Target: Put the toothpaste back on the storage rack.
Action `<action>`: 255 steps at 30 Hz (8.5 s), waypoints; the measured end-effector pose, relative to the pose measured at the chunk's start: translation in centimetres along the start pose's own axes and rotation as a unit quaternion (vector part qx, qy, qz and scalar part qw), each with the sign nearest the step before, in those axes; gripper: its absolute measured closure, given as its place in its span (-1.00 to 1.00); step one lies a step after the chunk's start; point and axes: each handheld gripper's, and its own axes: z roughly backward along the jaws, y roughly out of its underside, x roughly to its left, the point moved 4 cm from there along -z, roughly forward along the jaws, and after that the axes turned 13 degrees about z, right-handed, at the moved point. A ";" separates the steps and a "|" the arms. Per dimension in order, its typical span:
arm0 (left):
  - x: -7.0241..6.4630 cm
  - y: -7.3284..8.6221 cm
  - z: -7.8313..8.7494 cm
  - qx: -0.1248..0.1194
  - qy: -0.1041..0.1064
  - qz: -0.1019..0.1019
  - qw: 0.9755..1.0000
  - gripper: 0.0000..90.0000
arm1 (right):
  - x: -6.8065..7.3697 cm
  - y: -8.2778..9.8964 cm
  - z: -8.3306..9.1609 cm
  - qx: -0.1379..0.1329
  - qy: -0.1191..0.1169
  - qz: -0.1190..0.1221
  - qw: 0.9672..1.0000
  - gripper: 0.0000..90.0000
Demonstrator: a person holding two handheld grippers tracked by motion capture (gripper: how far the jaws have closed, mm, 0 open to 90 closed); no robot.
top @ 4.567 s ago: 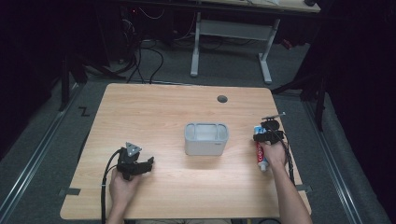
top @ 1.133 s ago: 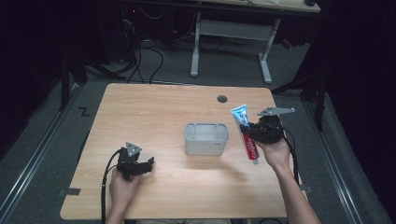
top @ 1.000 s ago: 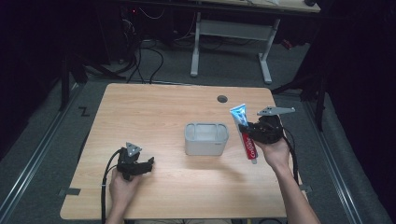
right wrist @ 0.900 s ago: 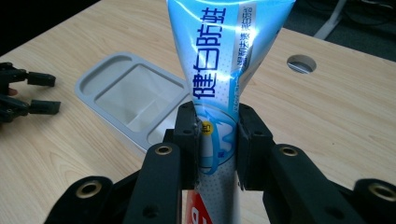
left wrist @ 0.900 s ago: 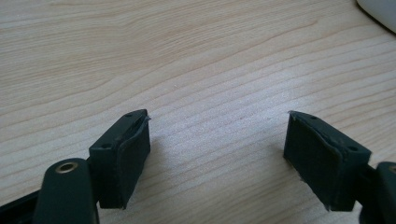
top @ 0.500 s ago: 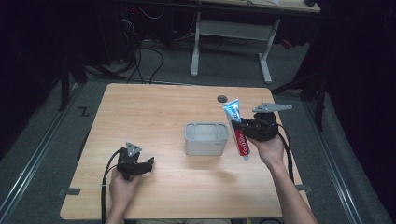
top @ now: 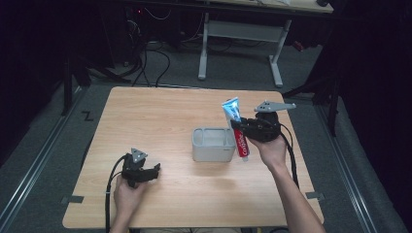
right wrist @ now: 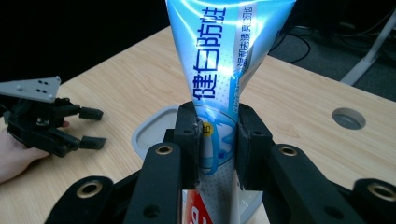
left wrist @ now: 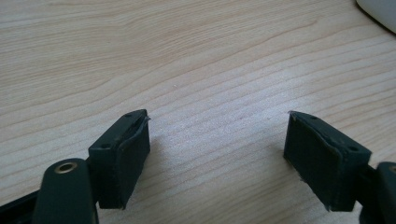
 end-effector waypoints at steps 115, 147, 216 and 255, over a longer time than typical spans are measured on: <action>-0.1 0.0 0.0 0.001 0.003 -0.004 1.000 -0.50 | 1.4 -0.5 -8.9 0.044 0.005 0.033 0.998 0.61; -0.1 0.0 0.0 0.001 0.002 -0.003 1.000 -0.50 | 2.0 1.2 -9.0 0.061 -0.005 0.036 0.997 0.60; -0.1 0.0 0.0 0.001 0.002 -0.003 1.000 -0.50 | 0.1 3.0 -4.2 0.014 0.043 0.003 0.999 0.14; -0.1 0.0 0.0 0.002 0.002 -0.003 1.000 -0.50 | -1.4 5.2 -1.0 0.002 0.069 -0.021 0.997 0.14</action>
